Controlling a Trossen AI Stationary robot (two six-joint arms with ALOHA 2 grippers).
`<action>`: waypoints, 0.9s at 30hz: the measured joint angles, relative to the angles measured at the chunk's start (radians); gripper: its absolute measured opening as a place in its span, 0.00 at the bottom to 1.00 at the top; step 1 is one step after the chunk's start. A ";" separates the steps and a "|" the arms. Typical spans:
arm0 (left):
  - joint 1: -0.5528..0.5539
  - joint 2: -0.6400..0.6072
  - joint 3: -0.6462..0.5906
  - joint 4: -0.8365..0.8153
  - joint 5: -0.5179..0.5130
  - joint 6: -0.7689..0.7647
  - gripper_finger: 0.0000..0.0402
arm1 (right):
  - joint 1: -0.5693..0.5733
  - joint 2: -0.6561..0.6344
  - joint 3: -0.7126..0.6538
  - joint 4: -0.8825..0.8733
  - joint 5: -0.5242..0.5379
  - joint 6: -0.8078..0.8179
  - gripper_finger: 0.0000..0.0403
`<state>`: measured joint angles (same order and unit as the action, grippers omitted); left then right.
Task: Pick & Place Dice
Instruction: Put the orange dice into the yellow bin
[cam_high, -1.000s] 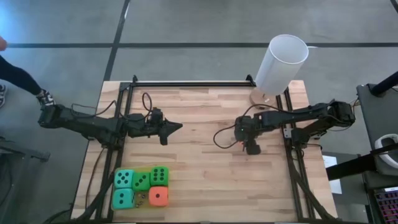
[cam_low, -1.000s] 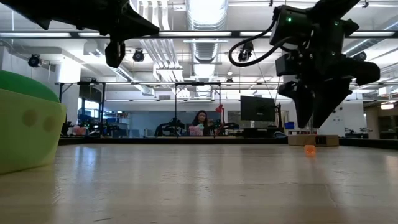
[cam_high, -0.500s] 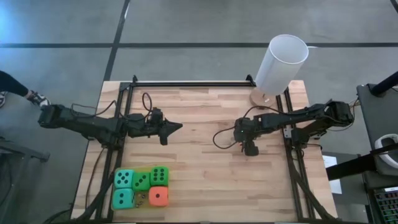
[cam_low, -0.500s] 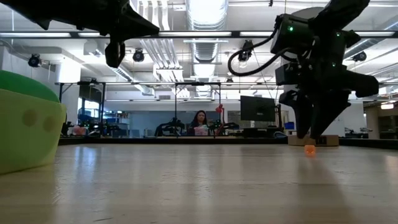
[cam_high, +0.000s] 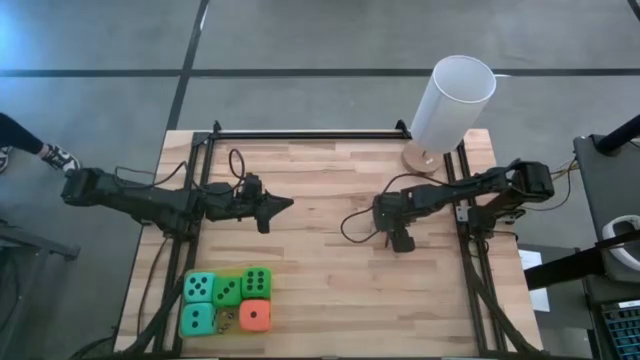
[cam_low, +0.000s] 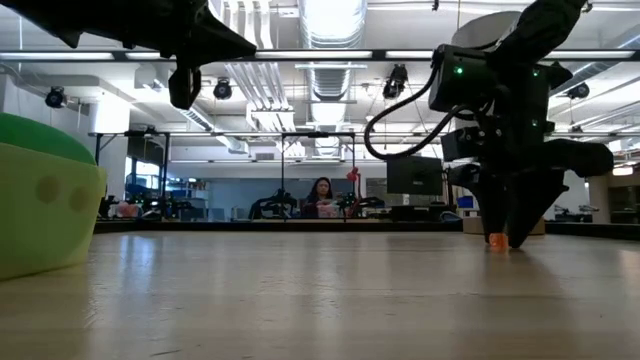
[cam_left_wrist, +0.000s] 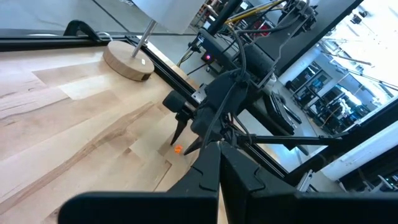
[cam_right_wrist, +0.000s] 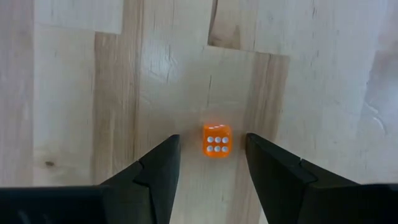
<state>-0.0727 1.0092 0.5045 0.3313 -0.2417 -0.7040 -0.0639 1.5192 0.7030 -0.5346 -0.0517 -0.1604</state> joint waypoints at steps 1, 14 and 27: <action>0.000 0.000 0.000 0.000 0.000 0.000 0.01 | 0.000 0.004 0.002 -0.001 0.000 0.000 0.44; 0.000 0.000 0.000 0.000 0.000 0.000 0.01 | 0.000 0.015 0.013 0.002 0.002 0.000 0.33; 0.000 0.000 0.000 0.000 0.000 0.000 0.01 | 0.000 0.012 0.013 0.011 0.000 -0.083 0.11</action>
<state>-0.0726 1.0092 0.5045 0.3310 -0.2417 -0.7040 -0.0639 1.5311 0.7162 -0.5237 -0.0517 -0.2437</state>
